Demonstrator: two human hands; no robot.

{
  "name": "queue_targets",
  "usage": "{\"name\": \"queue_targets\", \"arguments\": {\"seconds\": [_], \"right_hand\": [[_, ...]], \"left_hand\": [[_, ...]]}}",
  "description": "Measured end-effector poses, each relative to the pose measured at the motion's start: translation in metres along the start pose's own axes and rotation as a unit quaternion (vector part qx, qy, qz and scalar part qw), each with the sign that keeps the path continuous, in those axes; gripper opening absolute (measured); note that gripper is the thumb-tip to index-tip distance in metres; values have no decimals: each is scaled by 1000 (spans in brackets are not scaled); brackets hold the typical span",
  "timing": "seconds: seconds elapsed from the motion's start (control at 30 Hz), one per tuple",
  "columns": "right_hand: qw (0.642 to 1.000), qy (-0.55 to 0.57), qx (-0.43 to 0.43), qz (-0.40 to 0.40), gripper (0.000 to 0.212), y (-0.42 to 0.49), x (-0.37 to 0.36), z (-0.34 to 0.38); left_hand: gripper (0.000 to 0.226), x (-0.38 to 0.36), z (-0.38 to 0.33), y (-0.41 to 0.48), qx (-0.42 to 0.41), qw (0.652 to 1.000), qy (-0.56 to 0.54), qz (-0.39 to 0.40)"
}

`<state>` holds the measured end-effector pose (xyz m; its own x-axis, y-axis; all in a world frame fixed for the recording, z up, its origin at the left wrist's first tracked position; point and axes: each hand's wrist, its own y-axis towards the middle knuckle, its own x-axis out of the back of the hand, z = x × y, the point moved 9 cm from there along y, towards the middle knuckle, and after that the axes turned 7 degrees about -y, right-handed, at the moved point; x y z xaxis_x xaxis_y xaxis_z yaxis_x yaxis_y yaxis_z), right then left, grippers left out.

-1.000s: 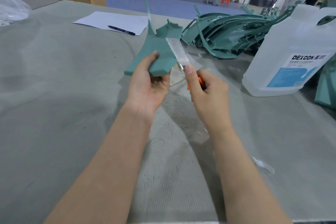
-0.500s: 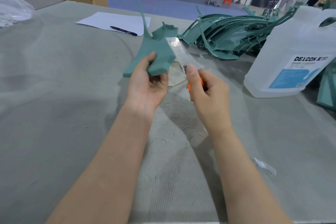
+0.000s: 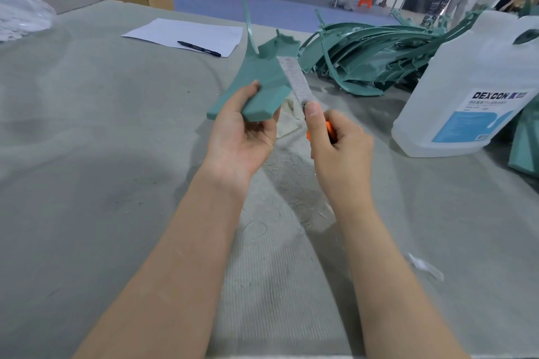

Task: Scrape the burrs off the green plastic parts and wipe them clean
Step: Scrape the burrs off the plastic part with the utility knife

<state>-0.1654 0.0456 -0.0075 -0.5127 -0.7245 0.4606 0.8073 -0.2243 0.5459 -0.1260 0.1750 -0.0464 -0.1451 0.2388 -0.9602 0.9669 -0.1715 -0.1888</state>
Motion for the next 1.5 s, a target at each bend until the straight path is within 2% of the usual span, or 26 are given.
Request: {"name": "queue_targets", "arguments": {"seconds": [0.3,0.43,0.57,0.7,0.83,1.1,1.3,1.37,1.43,1.5], "right_hand": [[997,-20,49,47,52,-4,-12,7],[994,-22,75,75,54,-7,-20,15],[989,-28,95,108,56,-11,-26,20],[998,6,52,43,50,-5,-9,12],[999,-33,28,3,54,-2,-1,2],[998,-39,37,33,53,-3,-8,4],[990,-41,98,93,55,-11,-24,20],[987,-34,113,113,55,-12,-26,23],[989,5,107,105,55,-9,-20,23],[995,46,70,57,56,-3,-6,16]], "left_hand": [[8,5,-2,4,2,1000,-1,-18],[15,7,-9,9,-15,1000,2,-19],[6,7,-11,7,-25,999,-30,-28],[7,6,-13,5,-25,999,-1,-28],[8,6,-8,3,-9,1000,-2,-20],[7,3,-7,3,-6,1000,-6,-5],[3,5,-16,5,-39,999,-7,-17],[10,3,-16,3,-31,999,-2,-12],[19,4,-16,2,-28,999,16,-18],[8,5,-16,1,-18,999,39,-20]]}}
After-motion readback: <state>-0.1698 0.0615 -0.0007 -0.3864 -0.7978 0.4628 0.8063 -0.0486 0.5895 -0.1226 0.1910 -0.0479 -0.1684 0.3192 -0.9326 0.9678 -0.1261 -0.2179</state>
